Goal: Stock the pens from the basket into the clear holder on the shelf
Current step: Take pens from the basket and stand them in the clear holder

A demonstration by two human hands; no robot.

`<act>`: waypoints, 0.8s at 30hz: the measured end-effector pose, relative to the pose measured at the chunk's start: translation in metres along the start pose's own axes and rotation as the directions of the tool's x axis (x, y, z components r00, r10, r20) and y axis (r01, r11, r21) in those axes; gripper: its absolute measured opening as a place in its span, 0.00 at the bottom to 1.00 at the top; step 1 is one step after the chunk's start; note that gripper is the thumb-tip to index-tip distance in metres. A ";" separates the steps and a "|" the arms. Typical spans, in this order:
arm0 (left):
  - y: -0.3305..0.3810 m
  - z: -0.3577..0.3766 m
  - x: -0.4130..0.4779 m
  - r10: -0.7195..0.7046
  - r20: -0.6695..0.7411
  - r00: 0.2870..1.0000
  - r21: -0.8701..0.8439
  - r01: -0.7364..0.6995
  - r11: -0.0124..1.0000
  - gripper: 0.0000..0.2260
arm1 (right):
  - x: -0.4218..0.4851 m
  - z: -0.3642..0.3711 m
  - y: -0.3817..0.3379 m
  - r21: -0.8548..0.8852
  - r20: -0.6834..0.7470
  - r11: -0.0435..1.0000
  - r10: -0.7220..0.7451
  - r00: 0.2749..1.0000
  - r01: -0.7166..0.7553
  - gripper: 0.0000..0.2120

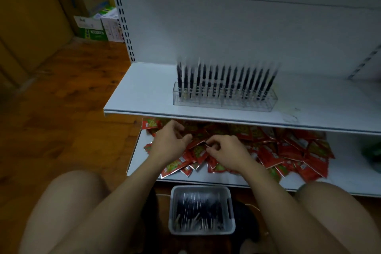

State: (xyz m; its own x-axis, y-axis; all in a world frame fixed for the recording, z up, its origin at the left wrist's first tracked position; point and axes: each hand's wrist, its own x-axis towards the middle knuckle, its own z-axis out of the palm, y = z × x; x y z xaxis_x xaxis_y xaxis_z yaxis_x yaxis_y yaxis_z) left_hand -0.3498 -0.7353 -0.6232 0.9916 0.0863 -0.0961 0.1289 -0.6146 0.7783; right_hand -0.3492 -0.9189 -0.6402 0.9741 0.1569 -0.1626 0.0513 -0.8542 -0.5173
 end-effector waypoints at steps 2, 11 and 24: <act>-0.011 0.018 -0.009 -0.001 0.071 0.997 0.081 -0.004 0.997 0.09 | -0.006 0.012 0.012 0.002 0.115 0.999 0.039 0.993 -0.040 0.11; -0.090 0.085 -0.057 -0.277 0.262 0.924 0.214 0.225 0.951 0.08 | -0.031 0.107 0.068 -0.043 0.454 0.966 0.246 0.856 -0.255 0.14; -0.141 0.144 -0.033 -0.399 0.365 0.841 0.201 0.347 0.916 0.10 | -0.007 0.203 0.122 0.090 0.612 0.766 0.461 0.643 -0.636 0.10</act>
State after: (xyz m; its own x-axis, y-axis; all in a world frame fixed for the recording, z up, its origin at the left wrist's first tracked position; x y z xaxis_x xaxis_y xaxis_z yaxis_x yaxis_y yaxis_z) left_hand -0.3992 -0.7646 -0.8190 0.7855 0.0313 -0.6181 0.4639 -0.6908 0.5546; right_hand -0.3947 -0.9233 -0.8724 0.5149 0.0099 -0.8572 -0.6003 -0.7097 -0.3688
